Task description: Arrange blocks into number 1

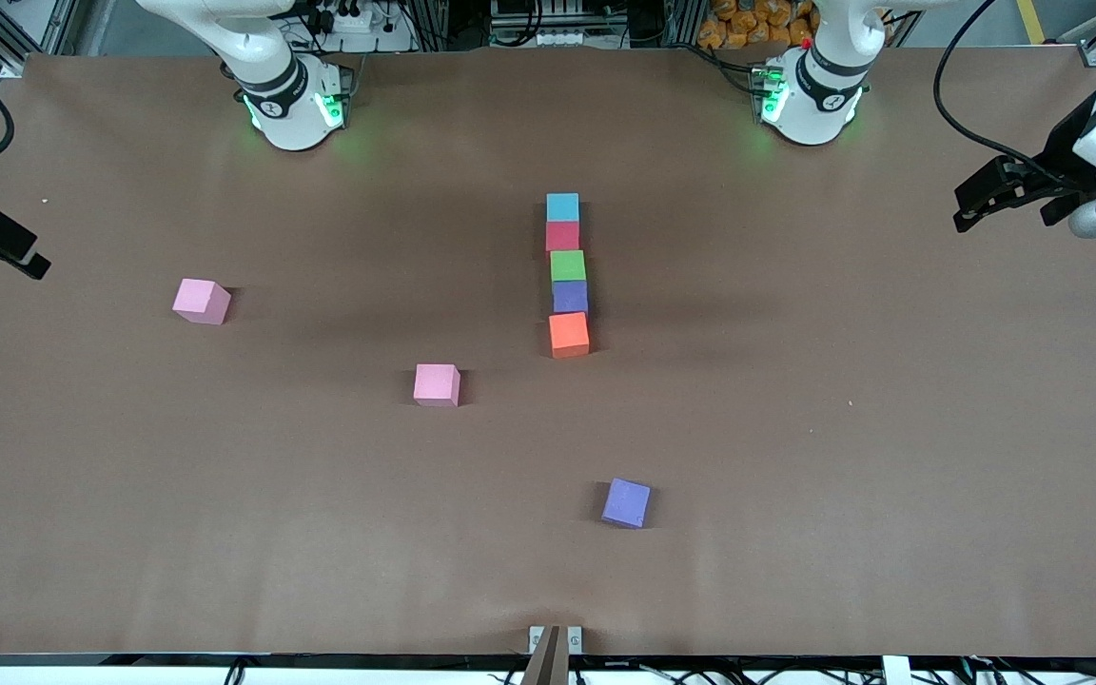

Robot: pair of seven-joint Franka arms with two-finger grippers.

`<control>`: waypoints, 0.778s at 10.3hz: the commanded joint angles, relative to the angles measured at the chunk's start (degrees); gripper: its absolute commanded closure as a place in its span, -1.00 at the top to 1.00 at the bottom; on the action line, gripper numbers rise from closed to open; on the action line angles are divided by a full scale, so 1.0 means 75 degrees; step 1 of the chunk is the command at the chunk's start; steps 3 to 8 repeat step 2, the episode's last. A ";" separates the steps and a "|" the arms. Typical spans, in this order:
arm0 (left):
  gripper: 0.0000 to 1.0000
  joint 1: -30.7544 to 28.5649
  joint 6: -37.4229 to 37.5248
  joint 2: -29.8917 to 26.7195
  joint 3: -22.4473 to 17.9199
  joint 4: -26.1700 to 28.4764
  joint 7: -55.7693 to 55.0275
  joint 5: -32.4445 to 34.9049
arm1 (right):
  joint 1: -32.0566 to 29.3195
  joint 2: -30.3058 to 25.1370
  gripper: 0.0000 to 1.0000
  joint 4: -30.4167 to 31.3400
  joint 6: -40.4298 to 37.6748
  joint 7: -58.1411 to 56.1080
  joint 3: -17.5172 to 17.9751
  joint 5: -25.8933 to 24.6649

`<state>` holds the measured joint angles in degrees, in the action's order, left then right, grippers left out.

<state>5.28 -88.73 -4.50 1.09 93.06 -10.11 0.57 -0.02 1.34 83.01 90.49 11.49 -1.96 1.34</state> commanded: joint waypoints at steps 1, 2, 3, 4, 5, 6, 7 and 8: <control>1.00 0.0163 0.0077 0.0050 -0.0087 -0.0150 0.0012 0.0206 | 0.0015 0.0032 1.00 -0.0170 -0.0148 -0.0009 0.0063 -0.0027; 1.00 0.0163 0.0065 0.0050 -0.0087 -0.0150 0.0012 0.0206 | 0.0038 0.0055 1.00 -0.0170 -0.0148 0.0003 0.0074 -0.0004; 1.00 0.0163 0.0065 0.0050 -0.0087 -0.0150 0.0012 0.0206 | 0.0038 0.0055 1.00 -0.0170 -0.0148 0.0003 0.0074 -0.0004; 1.00 0.0163 0.0065 0.0050 -0.0087 -0.0150 0.0012 0.0206 | 0.0038 0.0055 1.00 -0.0170 -0.0148 0.0003 0.0074 -0.0004; 1.00 0.0163 0.0065 0.0050 -0.0087 -0.0150 0.0012 0.0206 | 0.0038 0.0055 1.00 -0.0170 -0.0148 0.0003 0.0074 -0.0004; 1.00 0.0163 0.0065 0.0050 -0.0087 -0.0150 0.0012 0.0206 | 0.0038 0.0055 1.00 -0.0170 -0.0148 0.0003 0.0074 -0.0004; 1.00 0.0163 0.0065 0.0050 -0.0087 -0.0150 0.0012 0.0206 | 0.0038 0.0055 1.00 -0.0170 -0.0148 0.0003 0.0074 -0.0004; 1.00 0.0163 0.0065 0.0050 -0.0087 -0.0150 0.0012 0.0206 | 0.0038 0.0055 1.00 -0.0170 -0.0148 0.0003 0.0074 -0.0004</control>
